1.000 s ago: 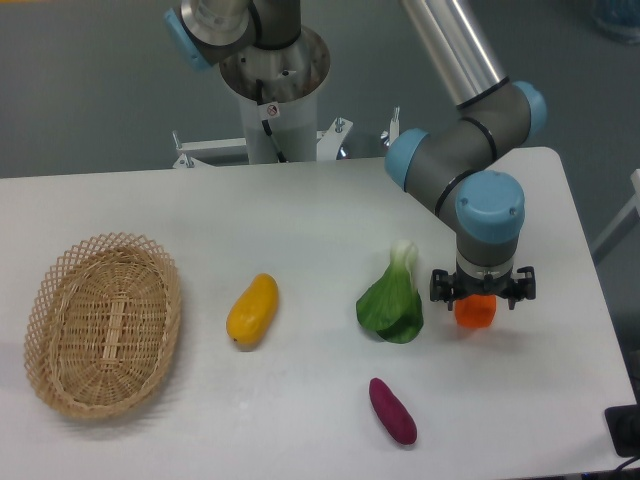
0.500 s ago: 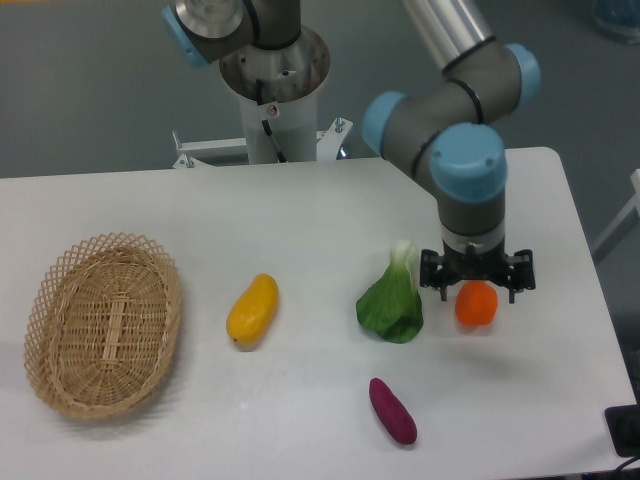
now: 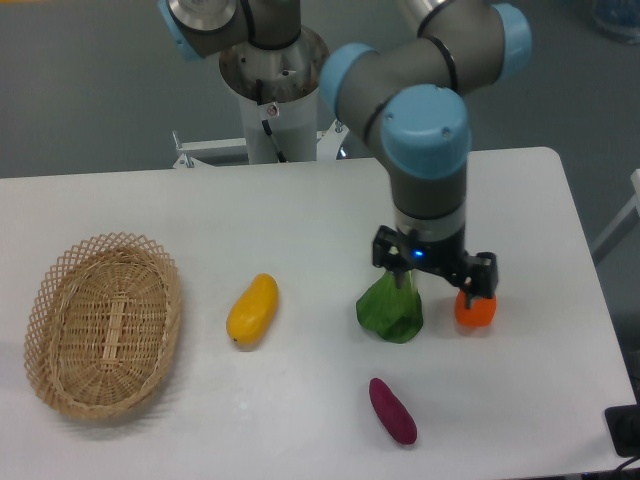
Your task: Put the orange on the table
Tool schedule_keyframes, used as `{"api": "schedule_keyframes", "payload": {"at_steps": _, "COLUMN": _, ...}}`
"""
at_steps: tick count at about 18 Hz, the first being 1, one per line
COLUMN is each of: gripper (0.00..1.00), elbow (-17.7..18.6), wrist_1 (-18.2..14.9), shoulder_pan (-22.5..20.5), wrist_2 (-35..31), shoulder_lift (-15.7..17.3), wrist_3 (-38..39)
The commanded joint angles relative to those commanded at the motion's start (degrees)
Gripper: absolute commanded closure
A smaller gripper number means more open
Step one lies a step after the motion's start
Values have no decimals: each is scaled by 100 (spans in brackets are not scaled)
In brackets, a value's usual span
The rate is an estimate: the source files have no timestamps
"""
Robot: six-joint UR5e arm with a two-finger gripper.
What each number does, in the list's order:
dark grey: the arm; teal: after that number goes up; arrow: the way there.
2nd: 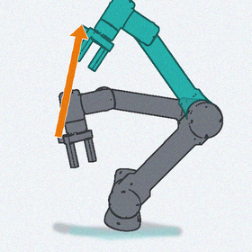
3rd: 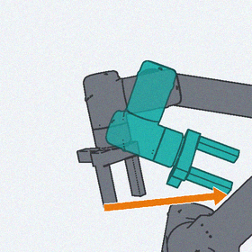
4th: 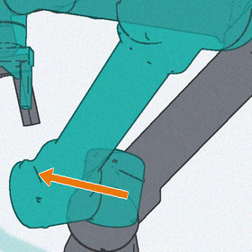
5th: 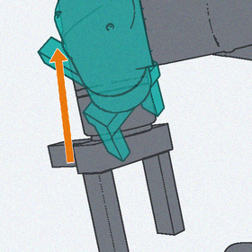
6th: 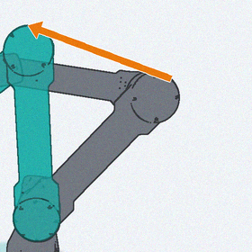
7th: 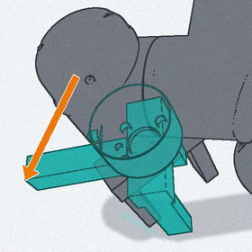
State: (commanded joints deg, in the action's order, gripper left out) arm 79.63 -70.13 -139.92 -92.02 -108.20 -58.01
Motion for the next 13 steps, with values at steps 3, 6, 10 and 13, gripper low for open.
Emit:
{"api": "schedule_keyframes", "payload": {"at_steps": 3, "gripper": 0, "elbow": -9, "wrist_1": -194, "shoulder_pan": -26, "wrist_2": -9, "shoulder_lift": 18, "wrist_3": -105}}
{"api": "schedule_keyframes", "payload": {"at_steps": 6, "gripper": 0, "elbow": -9, "wrist_1": -194, "shoulder_pan": -53, "wrist_2": 0, "shoulder_lift": 27, "wrist_3": -149}}
{"api": "schedule_keyframes", "payload": {"at_steps": 10, "gripper": 0, "elbow": -9, "wrist_1": -185, "shoulder_pan": -79, "wrist_2": 44, "shoulder_lift": 36, "wrist_3": -150}}
{"api": "schedule_keyframes", "payload": {"at_steps": 13, "gripper": 0, "elbow": -9, "wrist_1": -185, "shoulder_pan": -88, "wrist_2": 53, "shoulder_lift": 36, "wrist_3": -167}}
